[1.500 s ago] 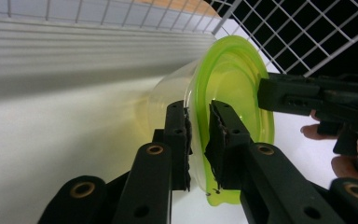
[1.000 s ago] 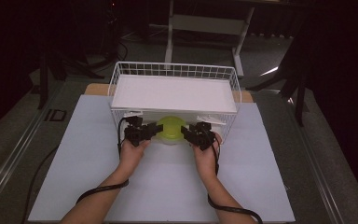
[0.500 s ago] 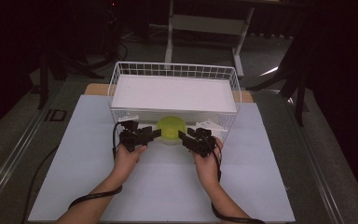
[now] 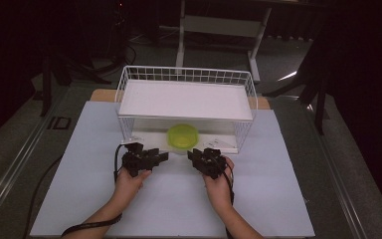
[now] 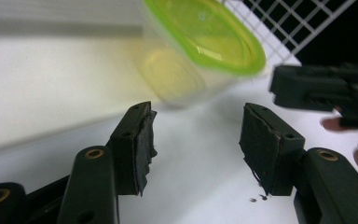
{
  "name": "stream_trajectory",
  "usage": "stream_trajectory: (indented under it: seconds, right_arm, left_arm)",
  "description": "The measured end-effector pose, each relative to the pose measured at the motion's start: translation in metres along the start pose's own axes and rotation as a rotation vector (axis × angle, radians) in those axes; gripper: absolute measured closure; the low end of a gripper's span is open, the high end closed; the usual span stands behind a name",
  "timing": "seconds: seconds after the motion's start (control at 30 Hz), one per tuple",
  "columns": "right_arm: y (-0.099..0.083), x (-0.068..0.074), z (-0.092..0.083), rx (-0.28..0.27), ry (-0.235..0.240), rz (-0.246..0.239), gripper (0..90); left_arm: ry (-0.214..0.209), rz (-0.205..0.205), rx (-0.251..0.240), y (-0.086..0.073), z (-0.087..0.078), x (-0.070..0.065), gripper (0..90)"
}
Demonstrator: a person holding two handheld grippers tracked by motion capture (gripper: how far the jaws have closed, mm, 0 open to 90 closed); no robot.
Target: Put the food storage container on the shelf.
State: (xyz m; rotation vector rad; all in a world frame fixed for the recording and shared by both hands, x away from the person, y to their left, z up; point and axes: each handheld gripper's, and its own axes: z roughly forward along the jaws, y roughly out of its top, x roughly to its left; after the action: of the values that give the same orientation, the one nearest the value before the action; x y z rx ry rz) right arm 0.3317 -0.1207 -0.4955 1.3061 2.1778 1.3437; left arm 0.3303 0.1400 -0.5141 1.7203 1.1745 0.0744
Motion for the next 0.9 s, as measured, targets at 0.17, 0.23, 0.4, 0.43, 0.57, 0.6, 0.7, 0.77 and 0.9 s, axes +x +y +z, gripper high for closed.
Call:
stream_trajectory:
  seconds: [0.17, 0.23, 0.4, 0.43, 0.57, 0.6, 0.7, 0.77, 0.9]
  right_arm:
    - [-0.003, 0.002, 0.008, 0.044, 0.003, -0.015, 86.5]
    - [-0.004, 0.002, 0.011, 0.059, 0.003, -0.020, 89.6]
    - [-0.003, 0.002, 0.021, 0.075, -0.007, -0.023, 89.9]
    - [-0.002, 0.002, 0.023, 0.074, -0.008, -0.017, 89.8]
    - [0.002, 0.000, 0.029, 0.072, -0.017, -0.002, 89.9]
    - [0.003, -0.001, 0.031, 0.071, -0.021, 0.000, 89.8]
    - [0.005, -0.003, 0.035, 0.066, -0.021, 0.015, 89.8]
    - [0.006, -0.003, 0.037, 0.069, -0.025, 0.016, 89.8]
    - [0.008, -0.005, 0.043, 0.068, -0.034, 0.024, 89.8]
  left_arm:
    - [-0.015, 0.031, 0.021, -0.012, -0.004, -0.008, 44.3]
    - [-0.019, 0.054, 0.024, -0.017, -0.005, -0.012, 44.0]
    - [-0.064, 0.152, 0.025, -0.027, -0.008, -0.022, 34.4]
    - [-0.063, 0.169, 0.017, -0.029, -0.008, -0.024, 30.0]
    - [-0.089, 0.195, -0.025, -0.033, -0.013, -0.029, 20.7]
    - [-0.083, 0.208, -0.041, -0.034, -0.014, -0.031, 17.2]
    - [-0.089, 0.220, -0.075, -0.035, -0.018, -0.032, 13.5]
    - [-0.089, 0.223, -0.085, -0.036, -0.019, -0.033, 8.2]
    - [-0.080, 0.247, -0.111, -0.037, -0.021, -0.034, 7.8]
